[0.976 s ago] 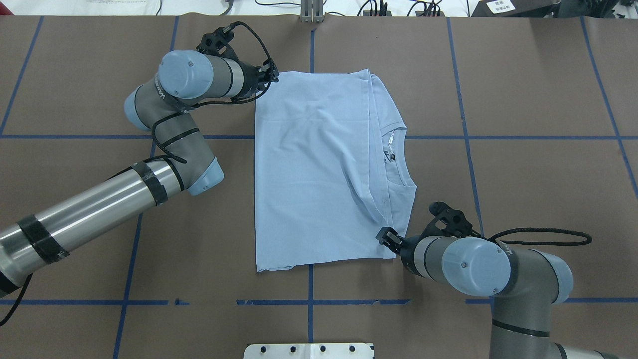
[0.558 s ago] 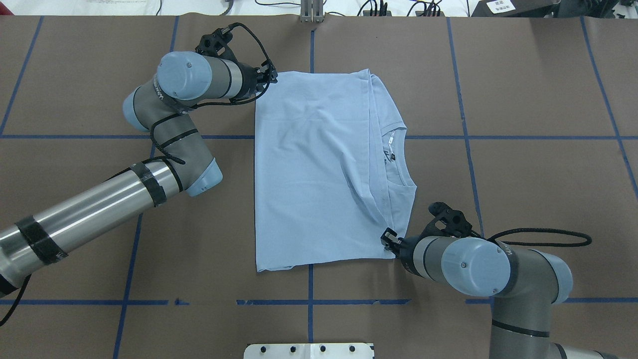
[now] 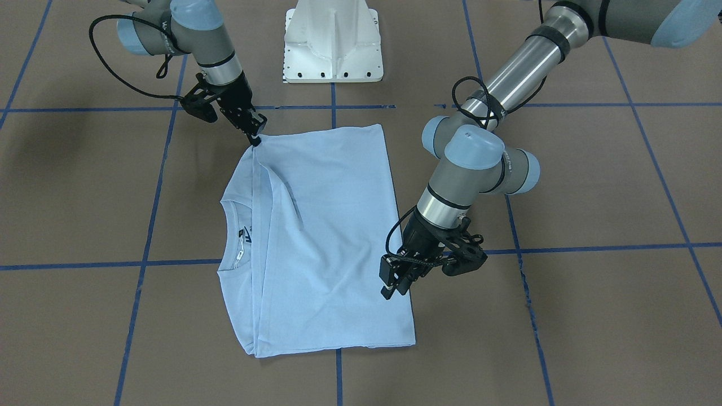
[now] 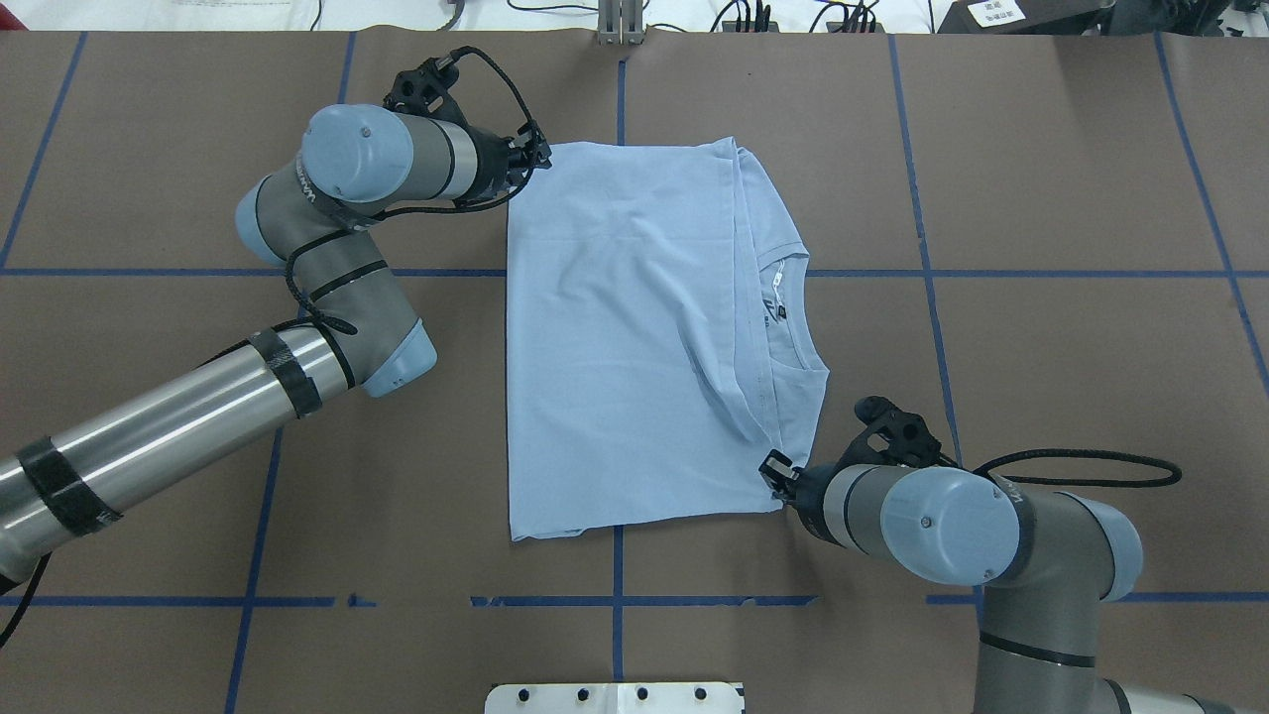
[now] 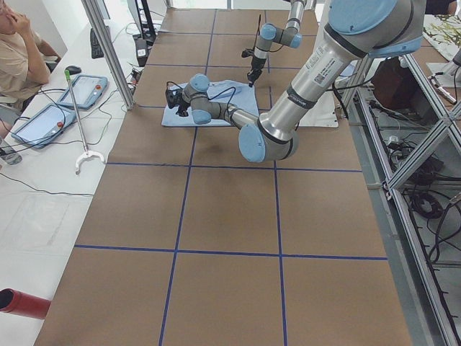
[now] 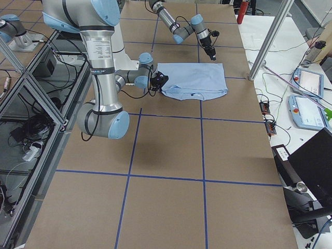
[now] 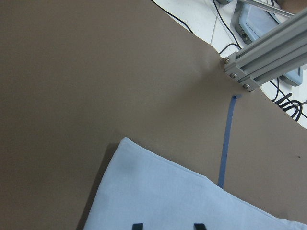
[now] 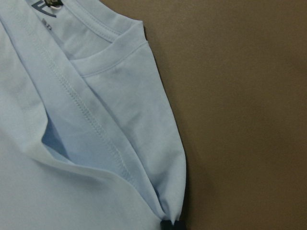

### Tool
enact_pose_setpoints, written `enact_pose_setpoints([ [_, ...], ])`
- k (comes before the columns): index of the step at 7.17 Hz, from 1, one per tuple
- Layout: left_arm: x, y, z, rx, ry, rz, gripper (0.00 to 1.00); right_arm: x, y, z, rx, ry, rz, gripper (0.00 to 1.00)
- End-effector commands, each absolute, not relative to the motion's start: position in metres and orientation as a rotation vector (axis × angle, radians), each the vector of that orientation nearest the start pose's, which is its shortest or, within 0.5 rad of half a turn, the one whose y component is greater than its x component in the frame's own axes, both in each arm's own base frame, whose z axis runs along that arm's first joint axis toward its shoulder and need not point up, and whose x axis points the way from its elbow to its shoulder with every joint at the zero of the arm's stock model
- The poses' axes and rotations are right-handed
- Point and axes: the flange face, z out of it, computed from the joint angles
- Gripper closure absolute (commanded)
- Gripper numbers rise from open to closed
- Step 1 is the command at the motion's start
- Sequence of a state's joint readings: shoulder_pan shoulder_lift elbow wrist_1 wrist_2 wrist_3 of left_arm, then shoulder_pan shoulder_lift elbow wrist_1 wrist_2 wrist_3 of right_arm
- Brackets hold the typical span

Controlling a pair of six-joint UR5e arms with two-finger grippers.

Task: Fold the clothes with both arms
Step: 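Move the left gripper to the shirt's near corner beside the right gripper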

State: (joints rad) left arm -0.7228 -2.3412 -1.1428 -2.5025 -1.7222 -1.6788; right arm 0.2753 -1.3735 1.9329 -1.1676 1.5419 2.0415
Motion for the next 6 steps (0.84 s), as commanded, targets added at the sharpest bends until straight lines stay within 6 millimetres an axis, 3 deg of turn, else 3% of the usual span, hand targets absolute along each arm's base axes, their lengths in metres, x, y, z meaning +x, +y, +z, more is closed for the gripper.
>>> enact_pose_setpoints([
  [1,0.504,-0.538,0.267,0.136,1.312,-0.644,0.54,-0.484,-0.279,0.327,-0.070,-0.993,0.701,1.00],
  [3,0.511,-0.454,0.237,0.026,1.315,-0.655,0.52,-0.476,-0.278,0.319,-0.073,-1.001,0.707,1.00],
  [4,0.519,-0.399,0.236,0.001,1.282,-0.656,0.51,-0.476,-0.277,0.319,-0.074,-1.002,0.705,1.00],
  [5,0.522,-0.347,0.247,-0.010,1.266,-0.656,0.50,-0.476,-0.278,0.318,-0.073,-1.002,0.707,1.00],
  [6,0.525,-0.324,0.269,-0.033,1.234,-0.654,0.50,-0.477,-0.277,0.319,-0.075,-1.000,0.704,1.00],
])
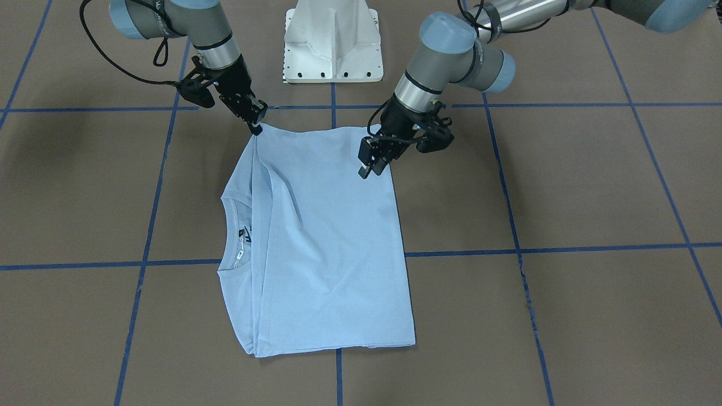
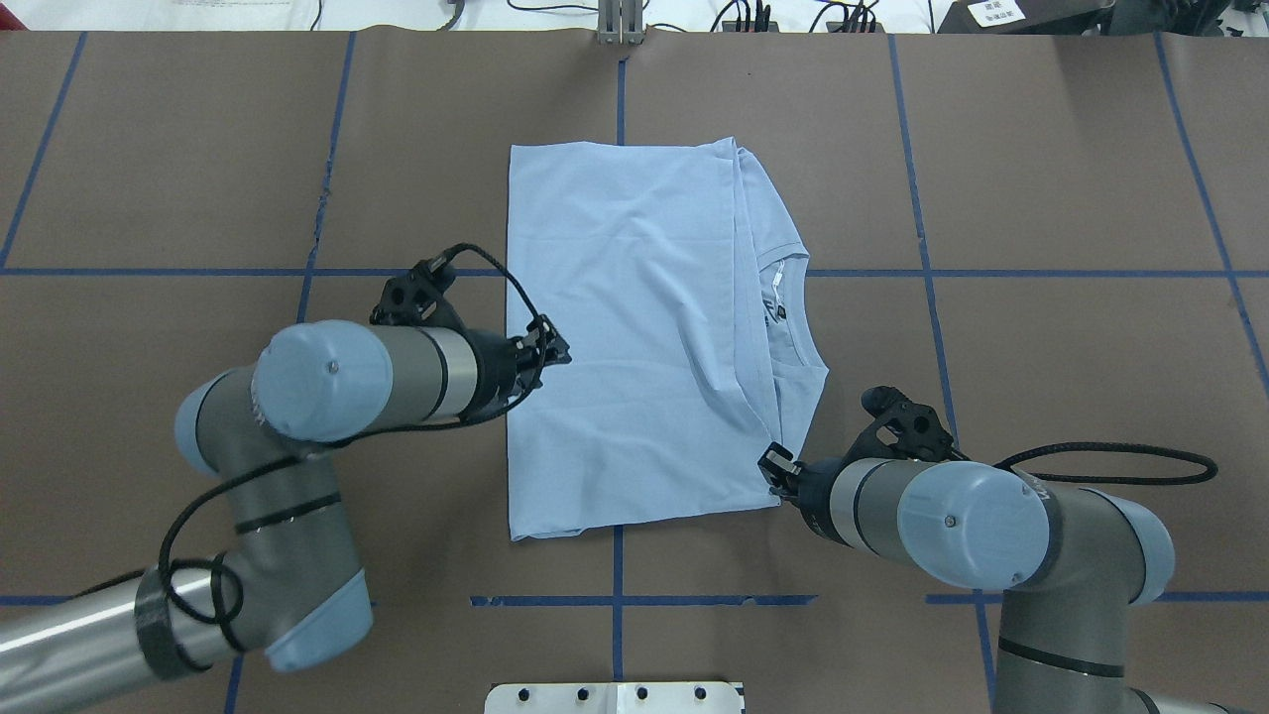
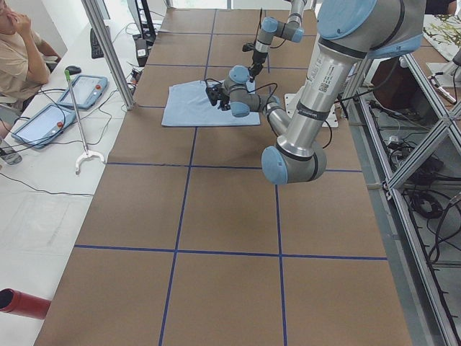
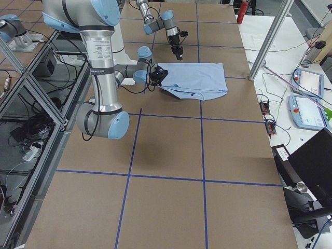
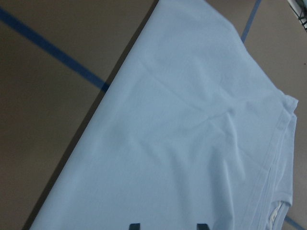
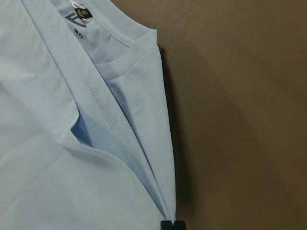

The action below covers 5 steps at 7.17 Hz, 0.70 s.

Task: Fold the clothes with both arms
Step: 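Move the left gripper to the shirt's near corner beside the right gripper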

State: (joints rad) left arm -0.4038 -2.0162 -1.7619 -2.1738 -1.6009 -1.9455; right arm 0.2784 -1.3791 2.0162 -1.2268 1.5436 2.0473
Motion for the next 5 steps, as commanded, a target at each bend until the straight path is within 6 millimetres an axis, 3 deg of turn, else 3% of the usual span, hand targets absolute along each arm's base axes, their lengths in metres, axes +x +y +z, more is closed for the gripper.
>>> enact_pose_setpoints([
  [1,0.536,-0.303,0.280,-0.081,1.207,-0.662,0.50,-0.476,-0.278,0.319,-0.073,-1.002,0.707,1.00],
  [3,0.549,-0.283,0.290,-0.114,1.137,-0.666,0.49,-0.477,-0.277,0.318,-0.073,-1.002,0.704,1.00],
  [5,0.549,-0.282,0.291,-0.117,1.132,-0.666,0.50,-0.477,-0.277,0.318,-0.074,-1.004,0.705,1.00],
])
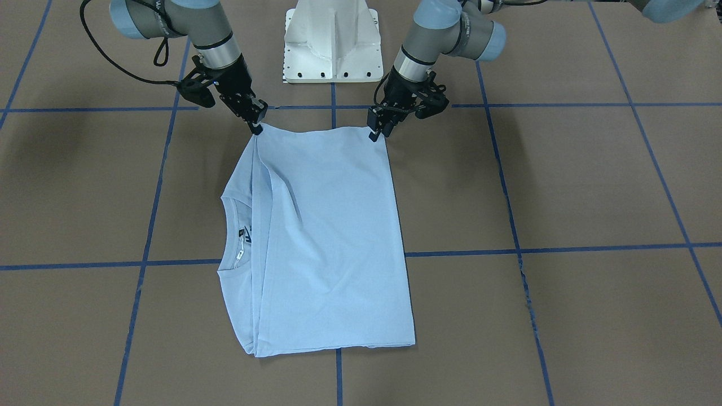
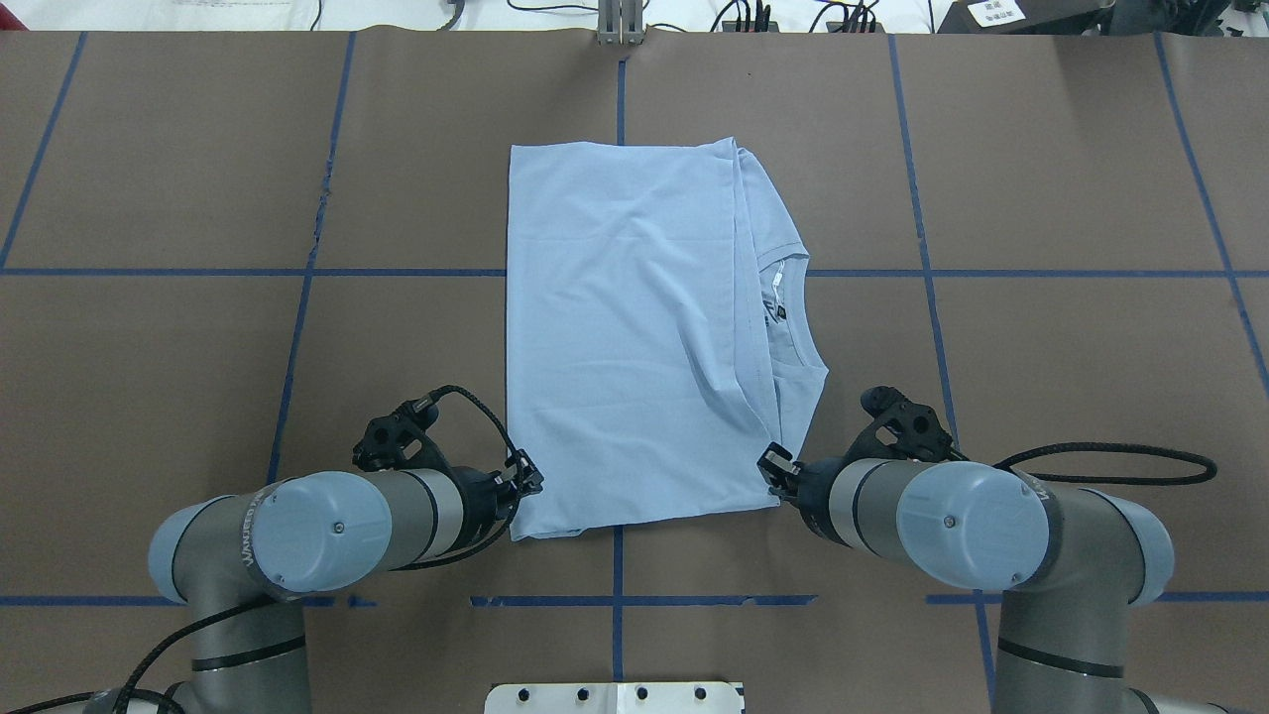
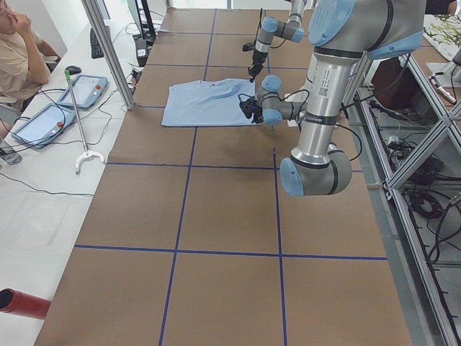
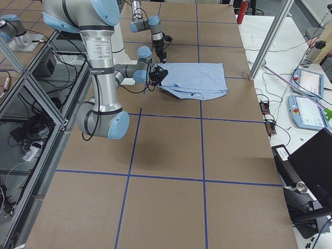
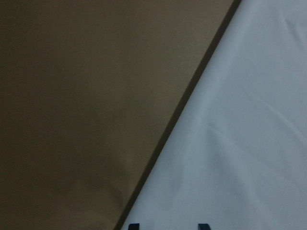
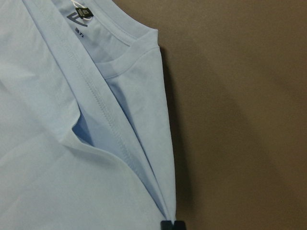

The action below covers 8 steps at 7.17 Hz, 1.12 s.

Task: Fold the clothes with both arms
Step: 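Move the left gripper to the shirt's near corner beside the right gripper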

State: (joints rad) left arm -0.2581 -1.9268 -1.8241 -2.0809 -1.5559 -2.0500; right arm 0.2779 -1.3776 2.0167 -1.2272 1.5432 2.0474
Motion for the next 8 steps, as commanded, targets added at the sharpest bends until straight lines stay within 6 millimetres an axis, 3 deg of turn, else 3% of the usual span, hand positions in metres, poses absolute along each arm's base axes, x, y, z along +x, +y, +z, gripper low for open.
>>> enact_pose_setpoints([
  [1,0.551,-0.281,0.294,-0.115,1.096,-0.669,0.50,-0.477,-0.277,0.318,-0.074,-1.004,0.705,1.00],
  [6,0.561,-0.262,0.295,-0.135,1.066,-0.638,0.52,-0.477,-0.277,0.318,-0.074,-1.004,0.705,1.00],
  [7,0.562,-0.260,0.295,-0.137,1.067,-0.635,0.61,-0.477,-0.277,0.318,-0.075,-1.004,0.704,1.00],
  [8,0.562,-0.260,0.295,-0.137,1.065,-0.635,0.80,-0.477,-0.277,0.318,-0.074,-1.004,0.705,1.00],
])
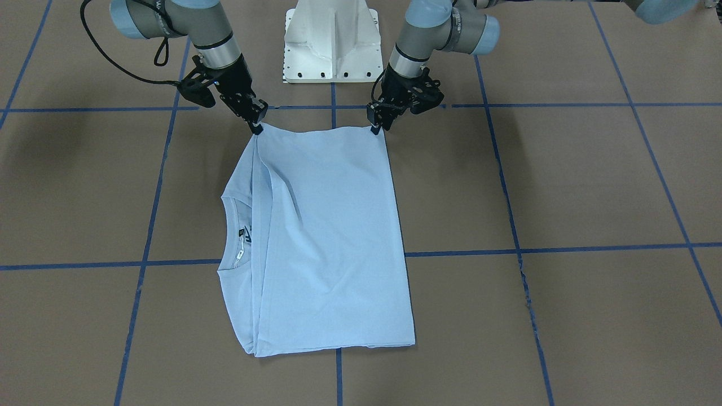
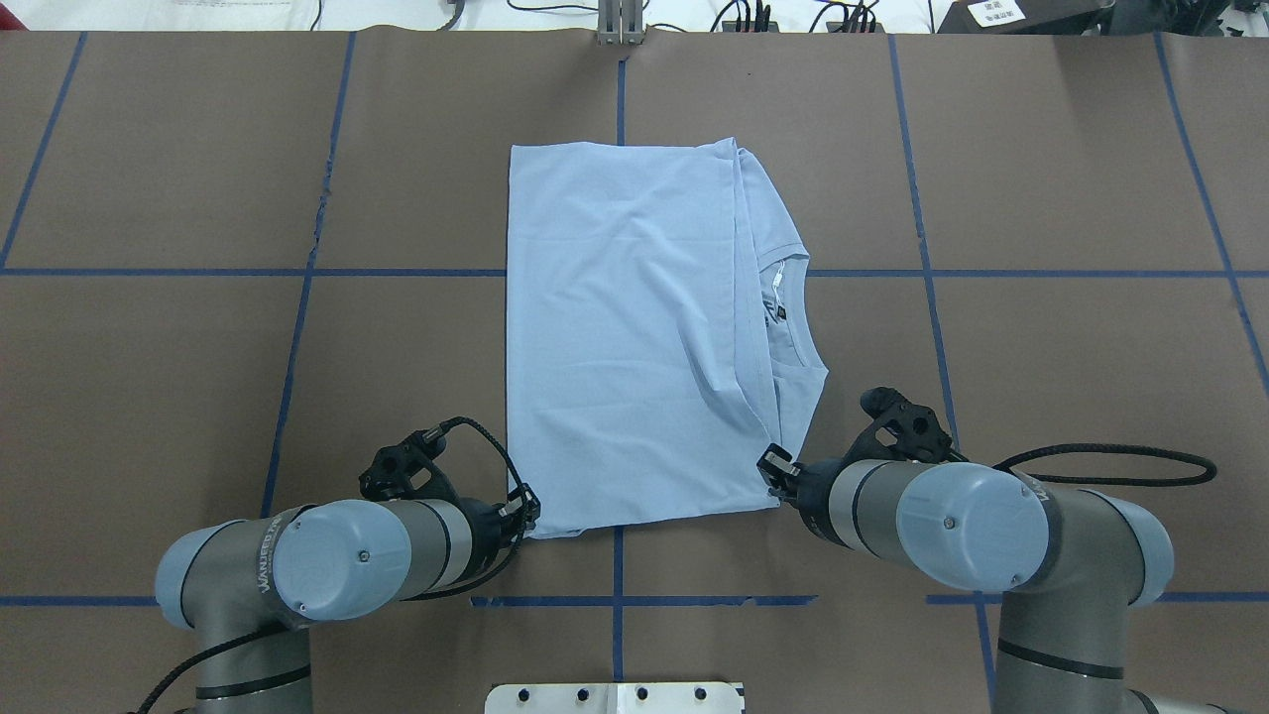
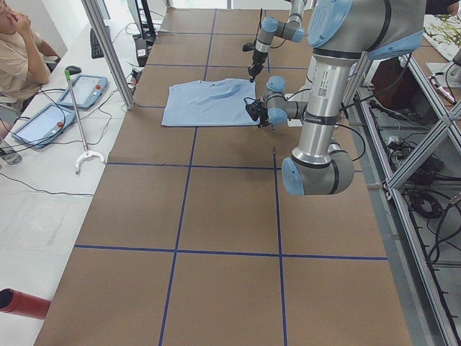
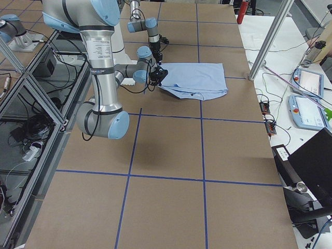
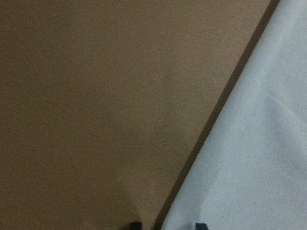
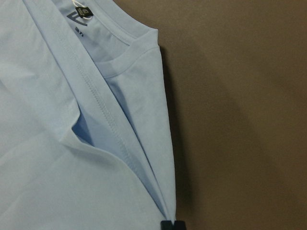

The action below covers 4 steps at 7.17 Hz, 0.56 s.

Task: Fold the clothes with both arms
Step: 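Move the left gripper to the shirt's near corner beside the right gripper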

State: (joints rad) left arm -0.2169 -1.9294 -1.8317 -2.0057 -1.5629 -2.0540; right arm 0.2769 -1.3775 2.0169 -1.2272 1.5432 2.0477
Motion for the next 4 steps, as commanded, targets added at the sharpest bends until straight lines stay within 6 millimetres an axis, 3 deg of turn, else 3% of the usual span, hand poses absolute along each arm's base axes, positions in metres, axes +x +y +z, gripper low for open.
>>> enact_pose_setpoints([
  [1,0.562,-0.260,0.293,-0.137,1.070,-0.635,1.00,-0.477,-0.277,0.318,-0.074,-1.002,0.705,1.00],
  [3,0.559,-0.259,0.288,-0.139,1.082,-0.633,1.00,-0.477,-0.277,0.317,-0.075,-1.005,0.704,1.00],
  [4,0.542,-0.257,0.271,-0.146,1.122,-0.624,1.00,-0.471,-0.276,0.307,-0.075,-1.029,0.705,1.00],
])
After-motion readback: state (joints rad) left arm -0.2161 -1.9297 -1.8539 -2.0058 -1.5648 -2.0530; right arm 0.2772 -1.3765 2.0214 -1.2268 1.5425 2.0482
